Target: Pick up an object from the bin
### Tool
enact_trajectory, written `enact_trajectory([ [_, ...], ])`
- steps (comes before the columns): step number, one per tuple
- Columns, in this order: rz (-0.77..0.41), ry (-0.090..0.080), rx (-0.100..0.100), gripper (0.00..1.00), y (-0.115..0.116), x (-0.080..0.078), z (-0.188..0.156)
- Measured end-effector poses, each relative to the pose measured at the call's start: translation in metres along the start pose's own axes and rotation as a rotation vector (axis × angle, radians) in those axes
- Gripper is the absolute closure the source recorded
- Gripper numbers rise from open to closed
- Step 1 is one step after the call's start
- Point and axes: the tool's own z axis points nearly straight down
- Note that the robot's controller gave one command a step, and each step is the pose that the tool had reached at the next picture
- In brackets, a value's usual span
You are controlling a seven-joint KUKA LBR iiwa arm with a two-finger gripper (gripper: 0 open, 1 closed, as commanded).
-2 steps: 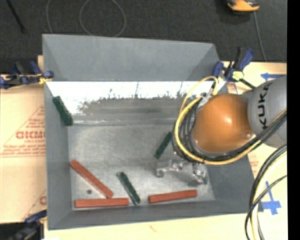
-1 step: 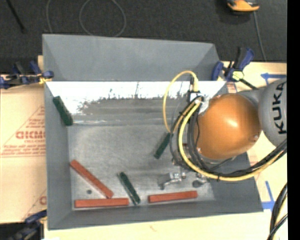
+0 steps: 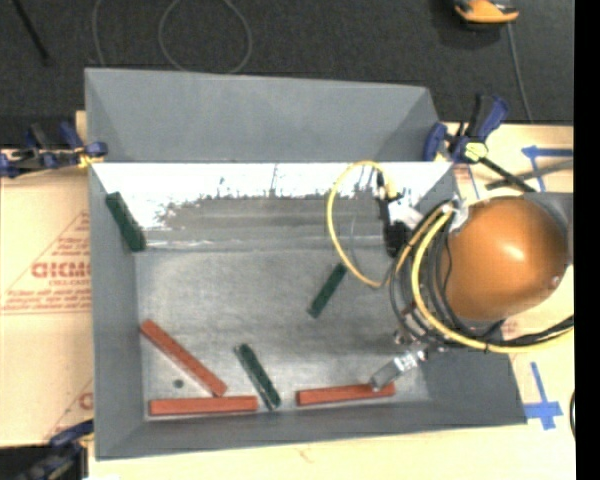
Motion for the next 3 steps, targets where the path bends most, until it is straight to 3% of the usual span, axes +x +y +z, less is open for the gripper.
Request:
enact_trajectory([
  [1,0.035,-0.005,0.005,0.00,-0.065,-0.033,0.028],
  [2,-0.167,0.001,0.006,0.00,-0.085,-0.002,-0.036],
  [3,-0.457,-0.005,0.001,0.00,-0.148,-0.022,0.028],
])
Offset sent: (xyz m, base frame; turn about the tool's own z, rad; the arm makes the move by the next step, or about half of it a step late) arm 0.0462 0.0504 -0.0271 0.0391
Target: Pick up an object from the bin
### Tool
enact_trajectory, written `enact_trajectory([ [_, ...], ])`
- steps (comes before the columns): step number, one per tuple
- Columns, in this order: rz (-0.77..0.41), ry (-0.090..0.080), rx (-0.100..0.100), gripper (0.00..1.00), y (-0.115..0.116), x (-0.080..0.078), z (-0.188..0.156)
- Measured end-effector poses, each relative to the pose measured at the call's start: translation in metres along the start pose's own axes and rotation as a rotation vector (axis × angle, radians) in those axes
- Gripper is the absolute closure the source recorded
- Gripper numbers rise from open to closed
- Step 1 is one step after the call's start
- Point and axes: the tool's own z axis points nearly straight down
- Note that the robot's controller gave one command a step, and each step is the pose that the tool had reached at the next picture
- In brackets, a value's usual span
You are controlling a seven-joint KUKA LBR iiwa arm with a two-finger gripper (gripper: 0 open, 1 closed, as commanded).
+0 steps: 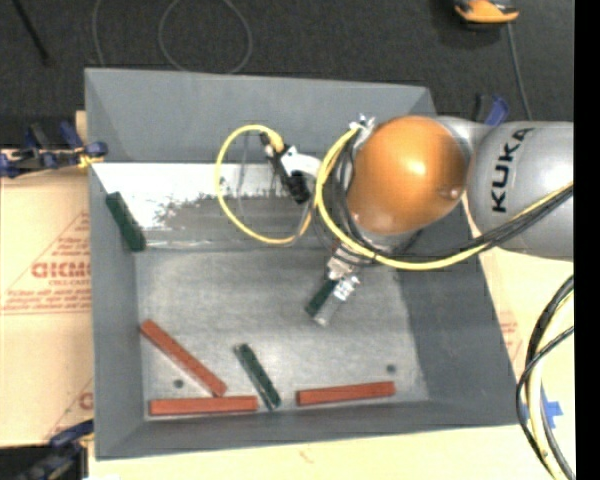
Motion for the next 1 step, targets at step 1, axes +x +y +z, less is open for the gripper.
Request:
enact_trajectory([
  [1,0.006,0.002,-0.001,1.00,0.0010,0.0017,-0.0026],
])
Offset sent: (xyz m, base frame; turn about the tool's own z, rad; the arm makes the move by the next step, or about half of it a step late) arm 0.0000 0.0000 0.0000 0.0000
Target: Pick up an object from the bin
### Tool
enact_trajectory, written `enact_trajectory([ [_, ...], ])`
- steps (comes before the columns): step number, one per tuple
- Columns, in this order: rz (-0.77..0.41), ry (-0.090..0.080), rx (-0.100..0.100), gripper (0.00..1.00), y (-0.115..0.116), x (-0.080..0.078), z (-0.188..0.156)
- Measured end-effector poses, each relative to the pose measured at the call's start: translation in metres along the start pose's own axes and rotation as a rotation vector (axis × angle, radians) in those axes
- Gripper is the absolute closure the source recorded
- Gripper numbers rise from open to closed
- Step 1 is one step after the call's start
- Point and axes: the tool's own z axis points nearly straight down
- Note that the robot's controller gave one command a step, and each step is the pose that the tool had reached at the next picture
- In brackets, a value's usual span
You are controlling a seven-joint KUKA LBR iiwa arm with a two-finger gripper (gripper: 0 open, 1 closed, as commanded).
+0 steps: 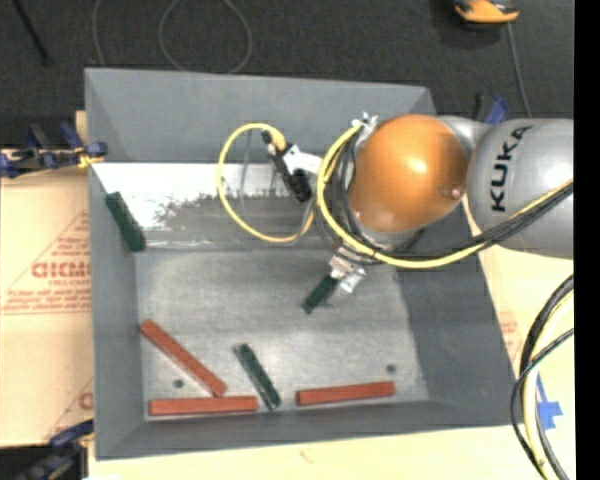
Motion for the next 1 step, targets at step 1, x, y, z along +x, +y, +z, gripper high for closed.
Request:
enact_trajectory([
  [1,0.001,-0.001,-0.003,0.00,0.0003,-0.0001,0.0001],
])
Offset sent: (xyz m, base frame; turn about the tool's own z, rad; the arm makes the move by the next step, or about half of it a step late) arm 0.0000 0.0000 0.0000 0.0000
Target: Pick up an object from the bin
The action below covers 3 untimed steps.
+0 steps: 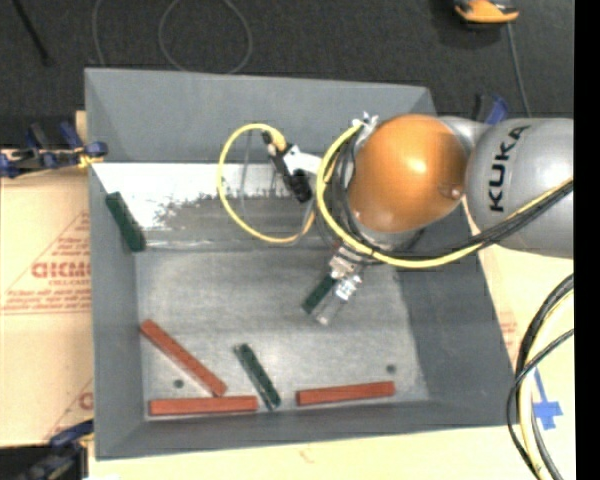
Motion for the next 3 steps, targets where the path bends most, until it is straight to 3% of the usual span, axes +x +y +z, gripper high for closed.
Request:
enact_trajectory([
  [1,0.035,0.004,0.008,0.00,-0.028,0.016,0.015],
  [2,0.109,0.003,0.008,0.00,-0.042,0.016,0.014],
  [3,0.115,0.001,0.005,1.00,-0.041,0.016,0.014],
])
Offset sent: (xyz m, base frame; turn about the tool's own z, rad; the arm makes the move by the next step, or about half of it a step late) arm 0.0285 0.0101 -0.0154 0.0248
